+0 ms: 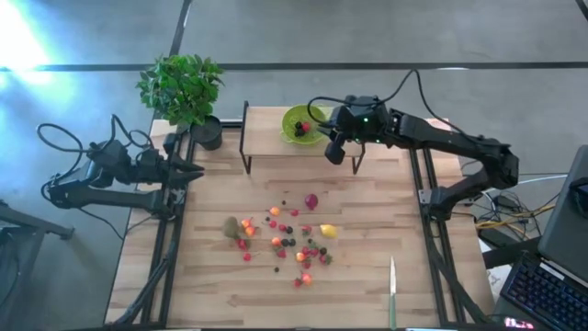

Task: Pick & Place Fruit
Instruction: Put the red pomegranate into the green strainer bowl on the shelf

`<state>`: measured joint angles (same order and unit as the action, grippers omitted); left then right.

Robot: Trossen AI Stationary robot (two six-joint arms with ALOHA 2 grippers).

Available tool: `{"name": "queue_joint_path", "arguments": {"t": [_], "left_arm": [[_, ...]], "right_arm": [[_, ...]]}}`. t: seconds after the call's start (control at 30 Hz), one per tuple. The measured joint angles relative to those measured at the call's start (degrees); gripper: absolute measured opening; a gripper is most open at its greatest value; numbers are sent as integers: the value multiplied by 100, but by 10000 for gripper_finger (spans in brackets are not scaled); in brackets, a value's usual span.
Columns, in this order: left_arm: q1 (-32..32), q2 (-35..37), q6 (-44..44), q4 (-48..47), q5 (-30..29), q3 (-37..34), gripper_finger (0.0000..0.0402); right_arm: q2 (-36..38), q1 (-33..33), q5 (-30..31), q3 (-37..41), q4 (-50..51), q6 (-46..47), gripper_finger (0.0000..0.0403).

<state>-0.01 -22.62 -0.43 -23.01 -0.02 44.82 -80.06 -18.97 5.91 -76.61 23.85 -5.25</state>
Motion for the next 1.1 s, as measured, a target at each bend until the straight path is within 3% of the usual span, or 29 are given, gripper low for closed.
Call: {"name": "queue_joint_path", "arguments": {"t": [0.37, 0.73, 1.1], "left_arm": [[0, -1, -2, -1, 1, 0, 62], [-4, -1, 0, -1, 0, -1, 62], [-2, 0, -2, -1, 1, -2, 62]], "right_arm": [[493, -14, 6, 6, -170, -579, 27], [1167, -16, -490, 176, 35, -971, 45], [1517, -21, -509, 256, 431, -999, 61]]}}
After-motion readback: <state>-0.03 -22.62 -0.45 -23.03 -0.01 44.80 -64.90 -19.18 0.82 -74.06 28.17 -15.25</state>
